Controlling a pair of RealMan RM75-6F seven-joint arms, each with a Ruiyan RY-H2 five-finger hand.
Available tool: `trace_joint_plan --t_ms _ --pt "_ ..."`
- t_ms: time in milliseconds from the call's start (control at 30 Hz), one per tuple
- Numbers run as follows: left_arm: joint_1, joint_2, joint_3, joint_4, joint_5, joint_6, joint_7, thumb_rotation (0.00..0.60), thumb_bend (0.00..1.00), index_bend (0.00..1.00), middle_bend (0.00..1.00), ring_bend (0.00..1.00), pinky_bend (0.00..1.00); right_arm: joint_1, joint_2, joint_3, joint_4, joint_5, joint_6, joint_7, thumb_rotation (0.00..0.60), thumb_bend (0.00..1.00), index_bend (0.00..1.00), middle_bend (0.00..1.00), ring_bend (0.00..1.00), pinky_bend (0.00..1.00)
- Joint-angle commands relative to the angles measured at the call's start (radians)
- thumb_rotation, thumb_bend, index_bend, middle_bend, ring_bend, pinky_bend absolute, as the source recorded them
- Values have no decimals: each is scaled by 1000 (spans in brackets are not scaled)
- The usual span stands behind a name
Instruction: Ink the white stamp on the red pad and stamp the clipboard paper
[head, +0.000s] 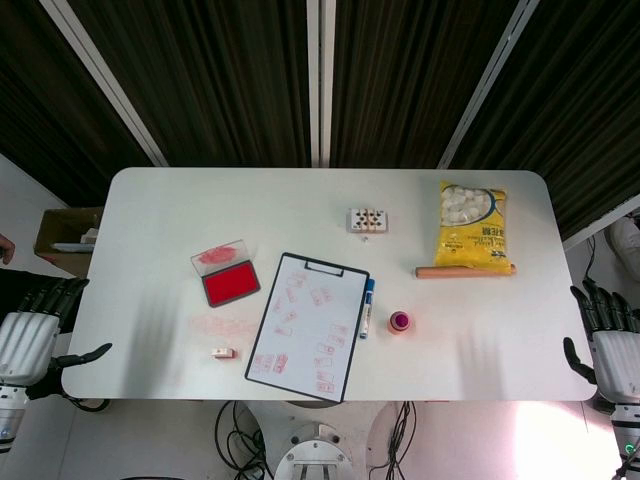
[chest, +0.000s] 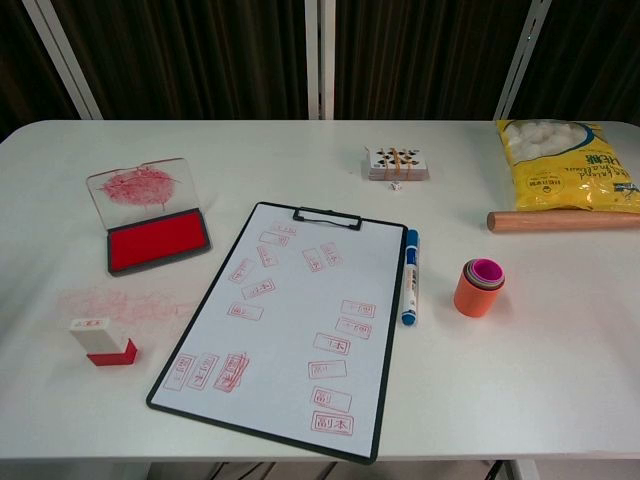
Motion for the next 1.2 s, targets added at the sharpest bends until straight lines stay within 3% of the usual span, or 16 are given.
trace_joint_plan --t_ms 33,233,467,667,933,1000,1133,1200 --pt "1 -1 0 2 1 2 -2 287 0 126 147 119 191 0 0 -1 0 -1 0 -1 600 365 0 0 0 0" --pt "4 -1 8 -1 16 9 0 294 0 126 147 119 191 -4 -2 -4 7 -6 6 6 600 365 0 0 0 0" --pt "-3 38 28 -50 41 -11 -8 412 0 129 141 120 194 -12 1 -2 16 -8 22 30 600 365 0 0 0 0" --pt "-6 43 45 -107 47 -42 37 425 0 129 139 120 194 -11 3 2 17 -3 21 38 600 365 0 0 0 0" --pt "-51 -29 68 -123 108 -115 89 446 0 135 143 120 195 -13 14 18 13 8 35 51 600 365 0 0 0 0" --pt "-68 -50 72 -129 122 -144 105 468 0 139 154 120 195 -16 20 23 9 10 45 53 600 365 0 0 0 0" --pt "-114 -118 73 -130 135 -223 150 582 0 150 167 120 208 -24 30 36 1 21 67 65 600 365 0 0 0 0" --pt "-136 -162 66 -121 119 -265 162 587 0 151 166 120 209 -29 36 38 -5 24 73 69 600 365 0 0 0 0"
